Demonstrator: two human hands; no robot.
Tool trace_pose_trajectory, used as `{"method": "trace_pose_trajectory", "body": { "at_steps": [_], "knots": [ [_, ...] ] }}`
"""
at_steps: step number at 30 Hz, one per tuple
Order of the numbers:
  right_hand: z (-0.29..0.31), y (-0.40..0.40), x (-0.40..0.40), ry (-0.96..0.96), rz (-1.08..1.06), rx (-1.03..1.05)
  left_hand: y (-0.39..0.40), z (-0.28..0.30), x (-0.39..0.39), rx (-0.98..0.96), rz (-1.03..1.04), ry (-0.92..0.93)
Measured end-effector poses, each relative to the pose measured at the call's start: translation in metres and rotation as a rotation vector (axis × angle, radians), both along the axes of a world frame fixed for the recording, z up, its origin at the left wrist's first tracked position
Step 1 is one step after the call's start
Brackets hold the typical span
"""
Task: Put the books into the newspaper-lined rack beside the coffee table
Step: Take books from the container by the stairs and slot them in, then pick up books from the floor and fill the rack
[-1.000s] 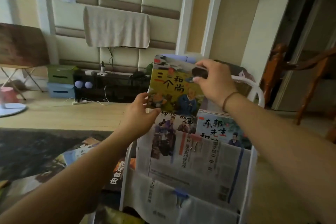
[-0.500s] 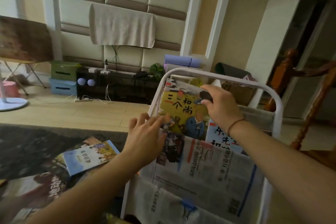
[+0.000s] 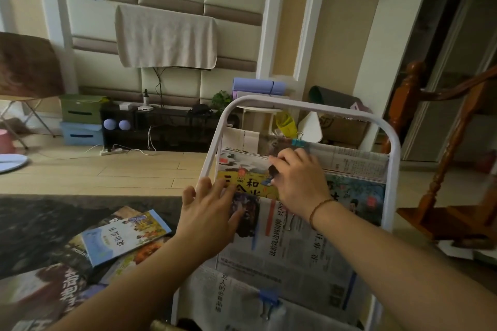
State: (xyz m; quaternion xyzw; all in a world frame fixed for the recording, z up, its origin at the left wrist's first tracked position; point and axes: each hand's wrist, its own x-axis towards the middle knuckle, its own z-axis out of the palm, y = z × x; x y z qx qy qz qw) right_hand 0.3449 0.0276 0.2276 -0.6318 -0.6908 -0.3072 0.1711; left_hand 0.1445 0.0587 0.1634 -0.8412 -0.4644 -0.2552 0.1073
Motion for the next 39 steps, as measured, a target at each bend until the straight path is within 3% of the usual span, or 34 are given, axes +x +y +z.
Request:
{"method": "trace_pose_trajectory", "body": {
  "at_steps": [9,14,18,23,28,32,35,39],
  "knots": [
    [-0.006,-0.004,-0.010,-0.046,-0.105,0.034,-0.008,-0.007,0.000,-0.102,-0.054,-0.057],
    [-0.031,-0.027,-0.025,0.038,-0.032,0.049,-0.035,-0.037,-0.057,-0.158,-0.048,-0.014],
    [-0.085,-0.057,-0.073,0.155,0.280,0.118,-0.063,-0.076,-0.131,-0.298,0.043,0.140],
    [-0.187,-0.083,-0.158,0.310,0.515,-0.304,-0.106,-0.129,-0.205,-0.558,0.151,0.341],
    [-0.252,-0.097,-0.224,0.337,0.566,-0.679,-0.129,-0.164,-0.256,-0.694,0.173,0.262],
    [-0.259,-0.101,-0.258,0.306,0.605,-0.790,-0.138,-0.177,-0.283,-0.743,0.217,0.225],
    [-0.261,-0.095,-0.276,0.295,0.593,-0.837,-0.140,-0.180,-0.303,-0.624,0.230,0.185],
    [-0.258,-0.080,-0.308,0.265,0.560,-0.872,-0.145,-0.183,-0.344,-0.599,0.418,0.070]
  ]
}}
